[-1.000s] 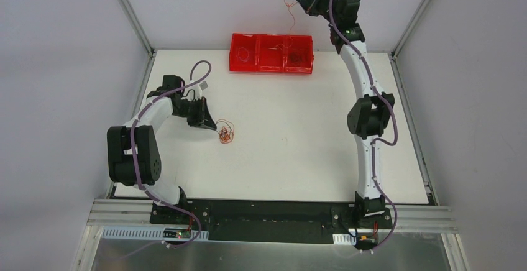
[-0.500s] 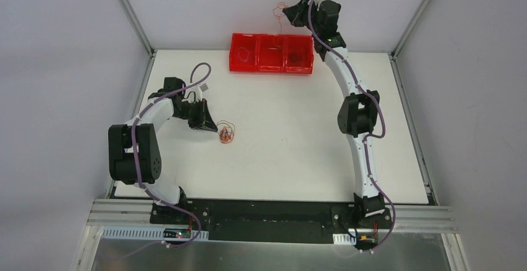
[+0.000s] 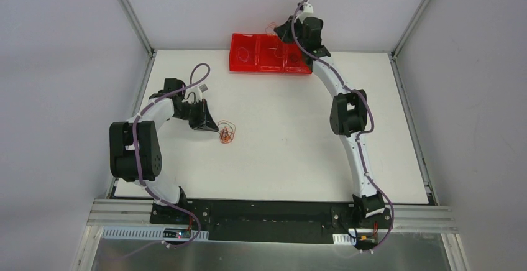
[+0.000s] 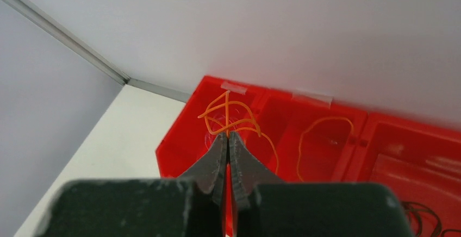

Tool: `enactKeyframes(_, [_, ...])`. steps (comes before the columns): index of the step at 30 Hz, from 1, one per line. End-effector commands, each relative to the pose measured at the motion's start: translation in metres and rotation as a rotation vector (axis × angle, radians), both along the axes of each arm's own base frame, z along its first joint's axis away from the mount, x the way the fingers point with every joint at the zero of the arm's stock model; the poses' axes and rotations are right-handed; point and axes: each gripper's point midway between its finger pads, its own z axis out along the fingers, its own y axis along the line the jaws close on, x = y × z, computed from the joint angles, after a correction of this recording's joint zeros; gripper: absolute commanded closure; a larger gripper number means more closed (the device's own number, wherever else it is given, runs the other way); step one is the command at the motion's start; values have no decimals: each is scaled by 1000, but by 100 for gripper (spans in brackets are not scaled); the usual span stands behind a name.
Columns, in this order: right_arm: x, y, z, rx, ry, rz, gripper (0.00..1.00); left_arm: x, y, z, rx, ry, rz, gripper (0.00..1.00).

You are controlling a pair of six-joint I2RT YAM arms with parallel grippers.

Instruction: Untangle the cables

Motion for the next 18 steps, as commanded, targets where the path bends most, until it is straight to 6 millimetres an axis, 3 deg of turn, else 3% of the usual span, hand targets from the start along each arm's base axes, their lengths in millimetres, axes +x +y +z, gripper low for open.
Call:
enactKeyframes(1, [4, 1, 31, -10, -99, -28, 100, -3, 1, 4, -44, 4, 12, 99])
enactKeyframes(4, [-6, -3, 61, -20, -153, -23, 100, -3, 2, 5, -53, 4, 19, 99])
enactKeyframes(8, [-29, -10, 127, 9, -249, -15, 100, -2, 0, 10, -67, -5, 32, 99])
enactKeyframes(11, [-44, -11, 162, 36, -291, -4, 100, -1, -1, 12, -76, -10, 42, 99])
enactKeyframes(15, [-51, -8, 173, 23, -311, 5, 100, -1, -1, 17, -81, -19, 47, 99])
enactKeyframes(18, [-48, -6, 165, 23, -290, -3, 100, -2, -1, 19, -77, -33, 44, 99])
